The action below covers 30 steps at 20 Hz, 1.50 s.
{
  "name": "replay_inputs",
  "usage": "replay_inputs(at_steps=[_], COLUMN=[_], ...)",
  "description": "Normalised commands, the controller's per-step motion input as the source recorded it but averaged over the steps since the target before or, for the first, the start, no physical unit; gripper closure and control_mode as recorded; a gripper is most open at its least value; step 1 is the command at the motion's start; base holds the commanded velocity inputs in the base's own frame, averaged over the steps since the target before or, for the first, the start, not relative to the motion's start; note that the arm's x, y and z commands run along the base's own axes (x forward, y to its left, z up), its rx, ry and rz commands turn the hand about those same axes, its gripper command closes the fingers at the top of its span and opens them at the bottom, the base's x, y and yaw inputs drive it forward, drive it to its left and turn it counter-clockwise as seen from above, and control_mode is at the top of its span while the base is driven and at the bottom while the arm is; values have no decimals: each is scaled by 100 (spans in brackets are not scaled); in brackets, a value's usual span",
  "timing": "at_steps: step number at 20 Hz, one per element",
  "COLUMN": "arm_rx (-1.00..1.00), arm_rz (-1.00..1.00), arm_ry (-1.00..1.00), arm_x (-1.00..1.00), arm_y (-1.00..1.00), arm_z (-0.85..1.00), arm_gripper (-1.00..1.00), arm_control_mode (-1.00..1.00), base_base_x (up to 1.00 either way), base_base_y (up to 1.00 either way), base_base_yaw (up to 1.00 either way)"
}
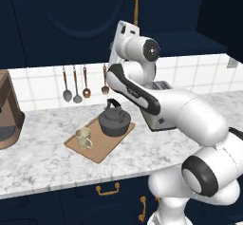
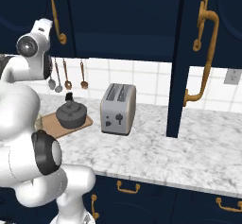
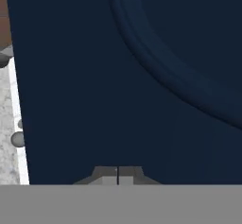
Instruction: Pick the kettle from the counter and place it on the tray. Then pick the mug from the cabinet and place it on the tray. Then close the cabinet doors.
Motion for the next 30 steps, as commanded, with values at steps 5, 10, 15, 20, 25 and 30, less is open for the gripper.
replay_inputs(at_steps=[5, 10, 15, 20, 25, 30], arm_rx=[-9, -13, -12, -2, 1, 11], arm_rz=[7, -1, -5, -3, 0, 0], arm_ry=[6, 15, 7, -1, 0, -4], arm_x=[78, 35, -54, -98, -100, -100], arm_y=[-2, 0, -12, -32, -49, -61], arm_z=[-11, 0, 0, 2, 3, 0], arm_gripper=[100, 100, 100, 100, 100, 100], arm_control_mode=[-100, -100, -100, -100, -100, -100], base_base_x=[0, 0, 0, 0, 0, 0], base_base_y=[0, 0, 0, 0, 0, 0], base_base_yaw=[0, 0, 0, 0, 0, 0])
